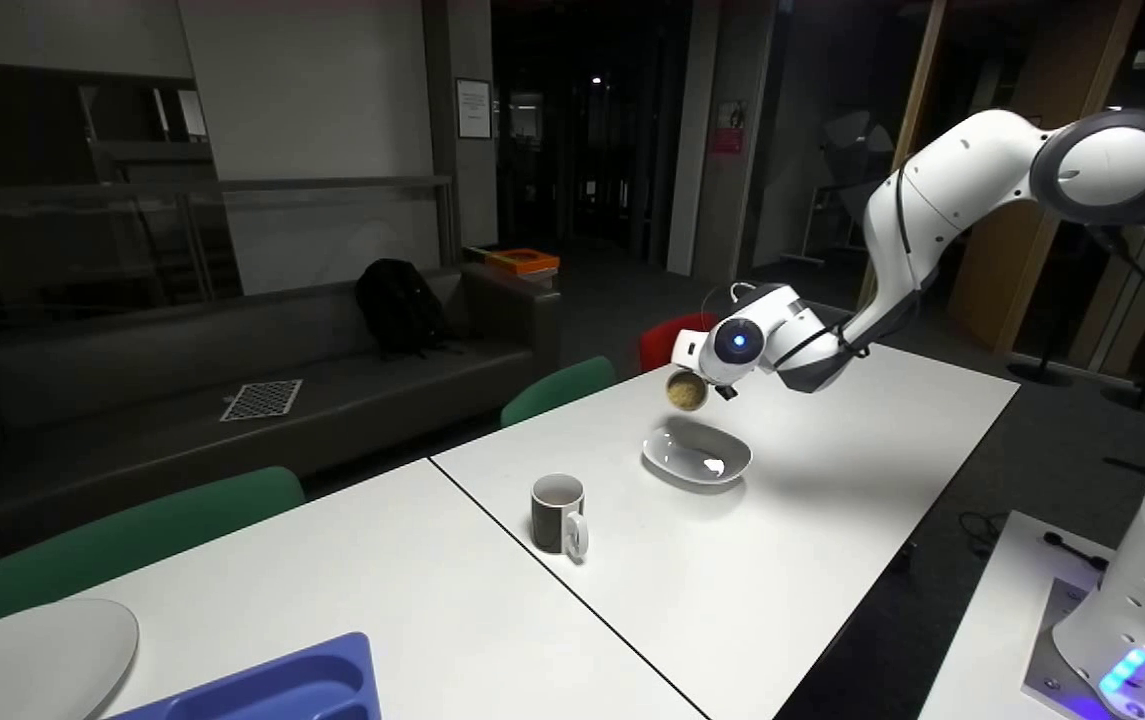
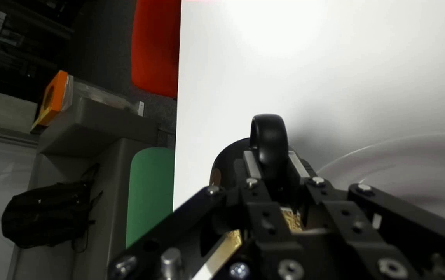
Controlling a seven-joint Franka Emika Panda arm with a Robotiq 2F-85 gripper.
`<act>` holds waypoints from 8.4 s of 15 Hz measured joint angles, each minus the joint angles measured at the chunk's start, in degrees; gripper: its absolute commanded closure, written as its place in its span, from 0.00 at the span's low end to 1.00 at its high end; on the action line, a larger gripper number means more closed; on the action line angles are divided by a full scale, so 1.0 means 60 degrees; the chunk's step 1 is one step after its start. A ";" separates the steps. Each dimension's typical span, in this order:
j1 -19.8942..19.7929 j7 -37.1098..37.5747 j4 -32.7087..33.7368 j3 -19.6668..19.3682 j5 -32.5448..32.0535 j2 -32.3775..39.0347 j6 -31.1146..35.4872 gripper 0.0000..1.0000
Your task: Pour the contents in the black mug on the right onto the white plate
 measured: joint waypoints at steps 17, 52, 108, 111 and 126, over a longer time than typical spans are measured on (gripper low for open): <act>-0.0137 0.0224 -0.0377 -0.0009 0.0000 -0.0240 0.0429 0.95; 0.0961 -0.0137 -0.0251 0.0508 -0.0173 0.0358 -0.4354 0.95; 0.1683 -0.3960 0.1444 0.0865 -0.0571 0.2072 -0.8872 0.95; 0.1691 -0.3959 0.1650 0.0865 -0.0571 0.2228 -0.9103 0.95; 0.1841 -0.4071 0.2180 0.0862 -0.0571 0.2553 -1.0013 0.95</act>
